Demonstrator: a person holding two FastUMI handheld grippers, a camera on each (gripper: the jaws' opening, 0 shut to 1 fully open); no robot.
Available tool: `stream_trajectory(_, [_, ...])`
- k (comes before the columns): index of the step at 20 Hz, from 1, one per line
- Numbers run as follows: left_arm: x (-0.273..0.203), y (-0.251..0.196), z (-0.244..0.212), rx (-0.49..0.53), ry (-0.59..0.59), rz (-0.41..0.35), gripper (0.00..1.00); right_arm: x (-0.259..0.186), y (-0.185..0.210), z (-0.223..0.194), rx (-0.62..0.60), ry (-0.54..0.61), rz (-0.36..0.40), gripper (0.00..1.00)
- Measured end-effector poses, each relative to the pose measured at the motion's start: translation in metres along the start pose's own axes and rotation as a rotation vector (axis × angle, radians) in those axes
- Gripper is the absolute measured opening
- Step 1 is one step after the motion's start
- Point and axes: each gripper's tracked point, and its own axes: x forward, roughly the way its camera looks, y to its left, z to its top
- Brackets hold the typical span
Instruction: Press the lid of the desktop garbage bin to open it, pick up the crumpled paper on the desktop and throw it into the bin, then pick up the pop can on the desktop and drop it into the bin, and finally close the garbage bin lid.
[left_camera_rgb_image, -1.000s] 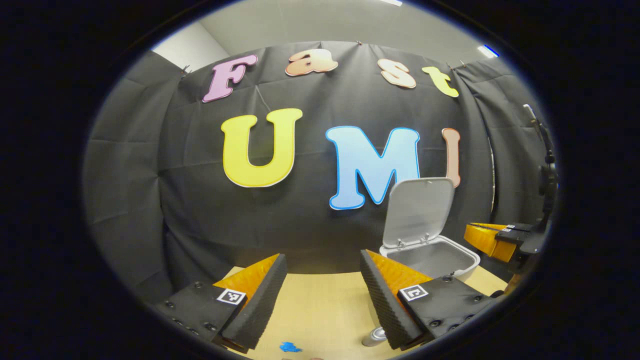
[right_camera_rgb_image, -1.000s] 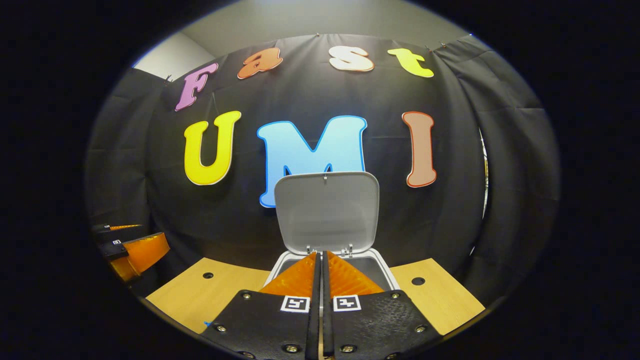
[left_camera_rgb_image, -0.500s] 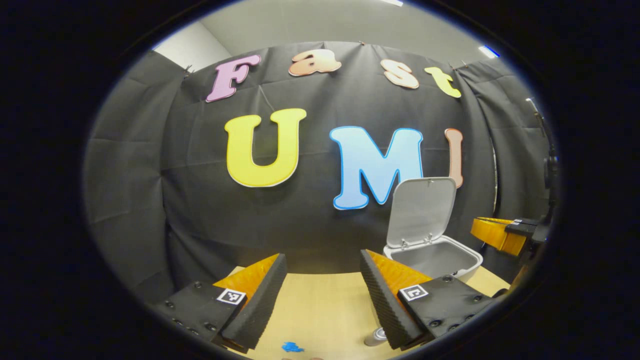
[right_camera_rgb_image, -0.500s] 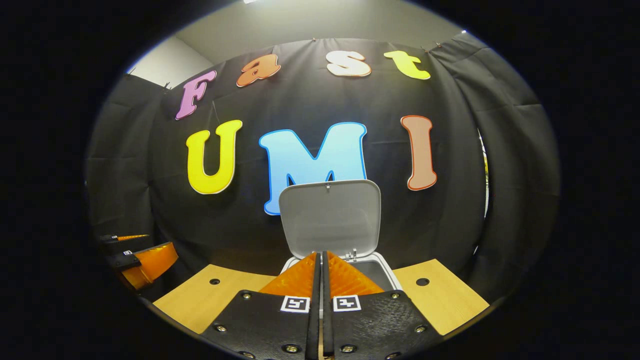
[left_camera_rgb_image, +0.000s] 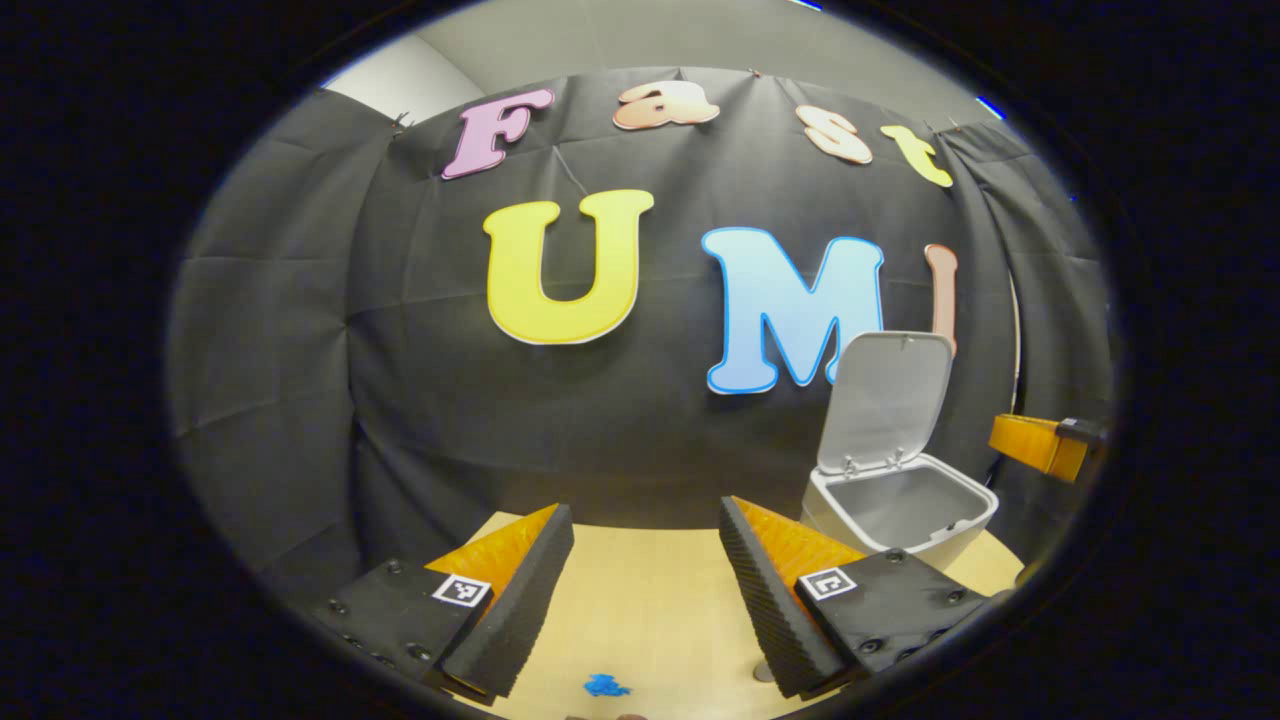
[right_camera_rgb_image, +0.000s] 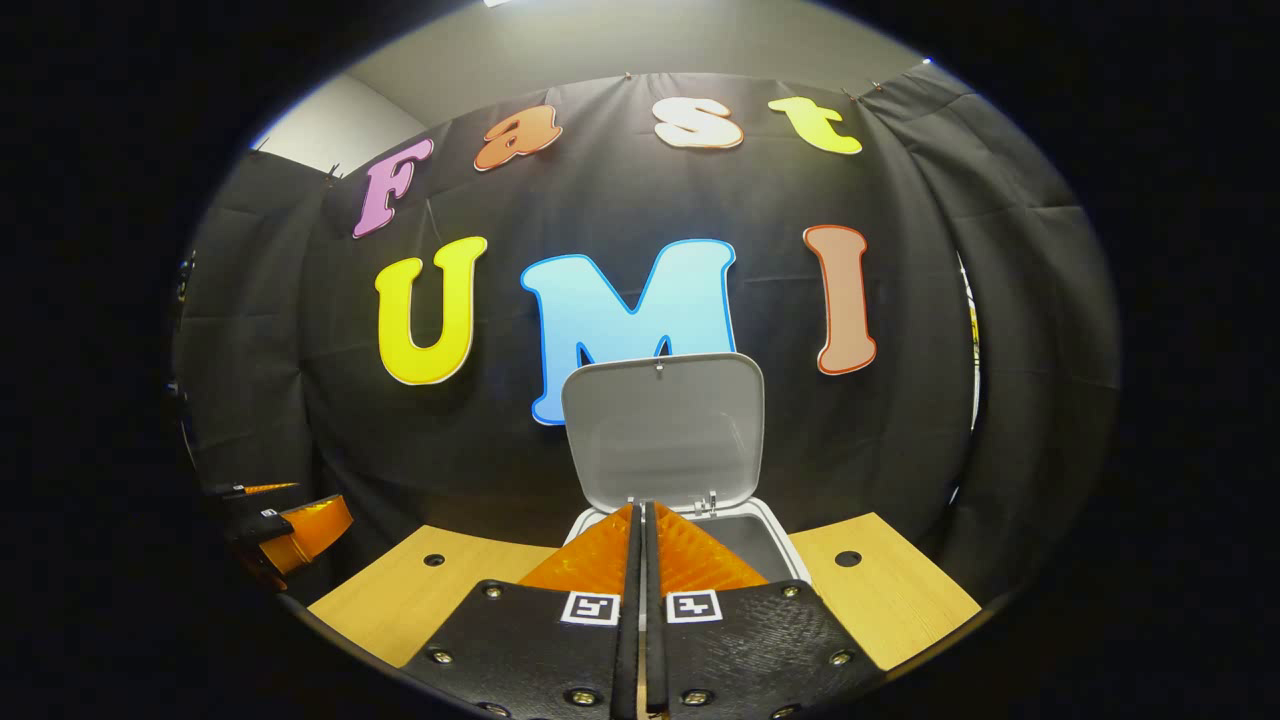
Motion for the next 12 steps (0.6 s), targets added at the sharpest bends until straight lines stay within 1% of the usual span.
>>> stream_trajectory(1, [0.002,0.006,-0.007,0.007,0.008,0.009,0.94,0.000,0.001,-0.002,-0.001,0.005,0.002,0.03])
stream_trajectory(3, [0.006,0.018,-0.022,0.016,0.030,0.024,0.94,0.002,0.001,-0.004,-0.005,0.015,0.005,0.03])
stream_trajectory(4, [0.007,0.022,-0.029,0.016,0.038,0.026,0.97,0.002,0.001,-0.005,-0.007,0.018,0.006,0.03])
stream_trajectory(6, [0.007,0.030,-0.045,0.019,0.056,0.031,0.97,0.003,0.001,-0.006,-0.012,0.021,0.007,0.03])
stream_trajectory(7, [0.008,0.033,-0.055,0.017,0.069,0.031,0.99,0.002,0.001,-0.007,-0.014,0.024,0.008,0.03])
stream_trajectory(9, [0.009,0.042,-0.074,0.002,0.098,0.042,1.00,0.003,0.002,-0.010,-0.020,0.034,0.009,0.03])
stream_trajectory(10, [0.009,0.044,-0.083,-0.009,0.113,0.044,0.96,0.004,0.001,-0.011,-0.021,0.039,0.008,0.03])
stream_trajectory(11, [0.009,0.047,-0.095,-0.018,0.130,0.045,0.99,0.004,0.001,-0.013,-0.023,0.043,0.007,0.03])
stream_trajectory(12, [0.010,0.050,-0.107,-0.022,0.153,0.050,0.99,0.003,0.001,-0.013,-0.024,0.046,0.007,0.03])
